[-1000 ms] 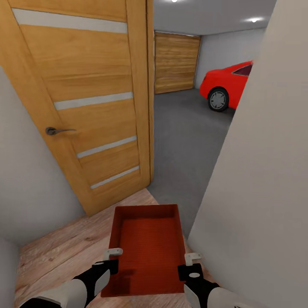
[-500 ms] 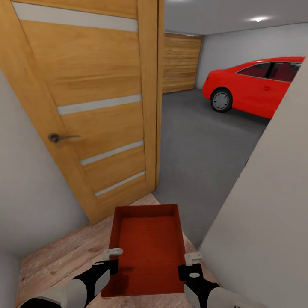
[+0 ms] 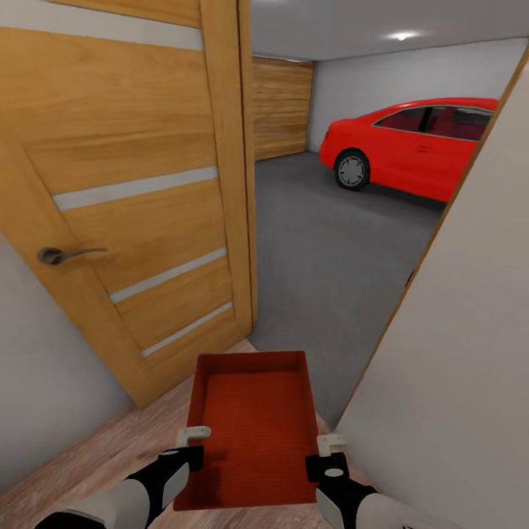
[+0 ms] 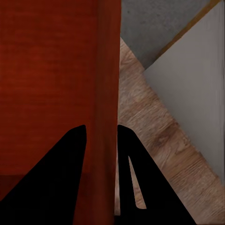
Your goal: Move the two storage containers from the living room to the garage. In the garage, place one container on the floor and stack the other container on top of it (either order is fine).
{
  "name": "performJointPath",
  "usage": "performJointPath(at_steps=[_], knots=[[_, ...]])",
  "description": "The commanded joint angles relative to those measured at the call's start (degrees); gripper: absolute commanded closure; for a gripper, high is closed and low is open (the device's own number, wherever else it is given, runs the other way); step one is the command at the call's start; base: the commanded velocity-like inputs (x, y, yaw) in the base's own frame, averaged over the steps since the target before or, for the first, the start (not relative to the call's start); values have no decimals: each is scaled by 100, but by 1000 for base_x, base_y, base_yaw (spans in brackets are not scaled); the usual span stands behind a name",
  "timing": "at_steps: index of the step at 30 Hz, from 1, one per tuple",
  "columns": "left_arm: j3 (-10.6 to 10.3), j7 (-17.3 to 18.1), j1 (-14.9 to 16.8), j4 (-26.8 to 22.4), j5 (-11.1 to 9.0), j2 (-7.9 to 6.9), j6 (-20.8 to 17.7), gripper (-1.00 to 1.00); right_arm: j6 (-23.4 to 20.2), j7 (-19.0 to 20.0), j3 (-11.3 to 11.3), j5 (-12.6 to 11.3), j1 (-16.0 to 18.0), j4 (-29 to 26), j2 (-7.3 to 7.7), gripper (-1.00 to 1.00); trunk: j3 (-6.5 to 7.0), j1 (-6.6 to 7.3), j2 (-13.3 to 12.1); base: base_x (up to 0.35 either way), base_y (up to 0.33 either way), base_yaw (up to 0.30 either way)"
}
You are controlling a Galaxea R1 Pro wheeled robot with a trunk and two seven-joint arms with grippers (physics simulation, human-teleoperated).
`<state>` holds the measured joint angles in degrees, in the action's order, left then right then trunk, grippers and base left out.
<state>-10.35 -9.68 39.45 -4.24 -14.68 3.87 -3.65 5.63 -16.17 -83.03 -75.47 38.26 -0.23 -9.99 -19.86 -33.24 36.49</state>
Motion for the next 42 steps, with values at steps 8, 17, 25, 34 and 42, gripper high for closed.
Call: performJointPath(at_steps=[8, 17, 25, 34, 42], knots=[[411, -77, 1, -6, -211, -62, -48, 100, 113, -81, 76, 41, 6, -3, 14, 100, -8, -1, 7, 1, 1, -226], [411, -77, 1, -6, -211, -62, -48, 100, 113, -87, 76, 41, 3, -3, 15, 100, -8, -1, 7, 17, 17, -168], [411, -71, 1, -6, -211, -62, -48, 100, 113, -89, 76, 41, 5, -3, 15, 100, -8, -1, 7, 212, 214, -9], [411, -74, 1, -6, -211, -62, -48, 100, 113, -81, 76, 41, 5, -3, 15, 100, -8, -1, 7, 242, 228, -45], [411, -76, 1, -6, -211, -62, -48, 100, 113, -80, 76, 41, 6, -3, 15, 100, -8, -1, 7, 209, 159, -270]])
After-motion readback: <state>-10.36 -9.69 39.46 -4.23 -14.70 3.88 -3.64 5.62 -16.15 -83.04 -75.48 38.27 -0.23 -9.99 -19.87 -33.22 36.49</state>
